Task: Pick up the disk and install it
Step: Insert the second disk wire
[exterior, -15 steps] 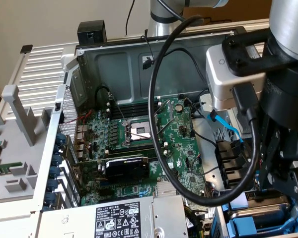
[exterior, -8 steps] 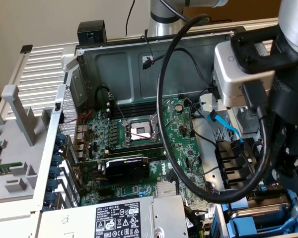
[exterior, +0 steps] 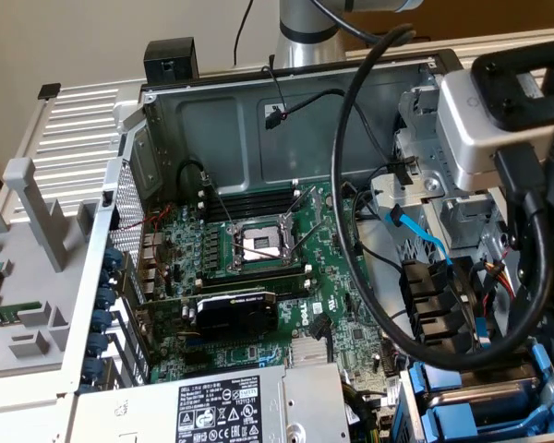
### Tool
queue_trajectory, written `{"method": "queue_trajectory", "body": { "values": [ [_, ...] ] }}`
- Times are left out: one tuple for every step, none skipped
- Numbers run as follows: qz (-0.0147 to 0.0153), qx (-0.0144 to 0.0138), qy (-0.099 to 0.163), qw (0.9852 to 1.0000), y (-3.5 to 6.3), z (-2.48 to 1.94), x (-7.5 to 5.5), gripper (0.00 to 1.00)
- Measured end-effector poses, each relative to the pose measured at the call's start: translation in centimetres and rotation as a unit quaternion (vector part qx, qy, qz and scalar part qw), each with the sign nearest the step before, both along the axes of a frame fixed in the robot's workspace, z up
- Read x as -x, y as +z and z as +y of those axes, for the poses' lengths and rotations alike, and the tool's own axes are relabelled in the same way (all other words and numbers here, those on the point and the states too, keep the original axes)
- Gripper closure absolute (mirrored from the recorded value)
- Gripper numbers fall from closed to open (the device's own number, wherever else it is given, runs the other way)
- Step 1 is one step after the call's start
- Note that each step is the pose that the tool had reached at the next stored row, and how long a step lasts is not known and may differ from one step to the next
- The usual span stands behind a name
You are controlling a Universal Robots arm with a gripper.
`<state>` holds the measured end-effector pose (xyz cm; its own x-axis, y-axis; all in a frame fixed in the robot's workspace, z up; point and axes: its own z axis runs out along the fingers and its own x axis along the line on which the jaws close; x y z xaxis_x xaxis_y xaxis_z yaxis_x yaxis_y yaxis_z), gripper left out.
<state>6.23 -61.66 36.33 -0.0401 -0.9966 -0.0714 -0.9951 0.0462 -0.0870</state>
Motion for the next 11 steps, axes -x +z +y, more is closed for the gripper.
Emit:
{"method": "queue_trajectory", "body": {
  "values": [
    [0.0003,-0.0001,0.0,1.0,0.0,0.0,-0.03,0.89],
    [0.0003,-0.0002,0.0,1.0,-0.01,0.0,-0.03,0.89],
    [0.0004,-0.0002,0.0,1.0,-0.01,-0.01,-0.03,0.89],
    [0.0004,-0.0001,0.0,1.0,-0.01,-0.01,-0.03,0.89],
    [0.0004,-0.0001,0.0,1.0,-0.01,-0.01,-0.03,0.89],
    [0.0004,-0.0001,0.0,1.0,-0.01,-0.01,-0.02,0.89],
    [0.0004,-0.0001,0.0,1.0,-0.01,-0.01,-0.02,0.89],
    [0.0004,-0.0001,0.001,1.0,-0.01,0.0,-0.02,0.89],
    [0.0004,-0.0002,0.005,1.0,-0.01,0.03,-0.02,0.89],
    [0.0004,-0.0002,0.011,0.9999,-0.01,0.04,-0.01,0.89],
    [0.0004,-0.0001,0.019,0.9998,-0.01,0.05,-0.01,0.89]
  ]
}}
